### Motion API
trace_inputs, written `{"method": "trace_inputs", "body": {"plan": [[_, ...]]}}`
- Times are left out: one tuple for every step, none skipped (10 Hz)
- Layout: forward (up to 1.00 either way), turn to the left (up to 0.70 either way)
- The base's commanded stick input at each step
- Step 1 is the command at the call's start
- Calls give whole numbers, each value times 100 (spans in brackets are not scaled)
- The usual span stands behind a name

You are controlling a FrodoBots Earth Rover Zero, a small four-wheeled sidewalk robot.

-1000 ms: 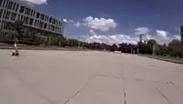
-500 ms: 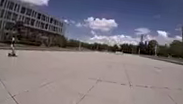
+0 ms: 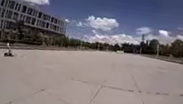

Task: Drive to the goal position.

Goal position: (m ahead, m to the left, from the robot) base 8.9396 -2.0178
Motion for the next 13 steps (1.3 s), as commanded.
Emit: {"method": "trace_inputs", "body": {"plan": [[70,0],[70,0],[70,0],[70,0],[70,0],[70,0],[70,0],[70,-15],[70,-35],[70,-35],[70,-35],[70,-29],[70,-20]]}}
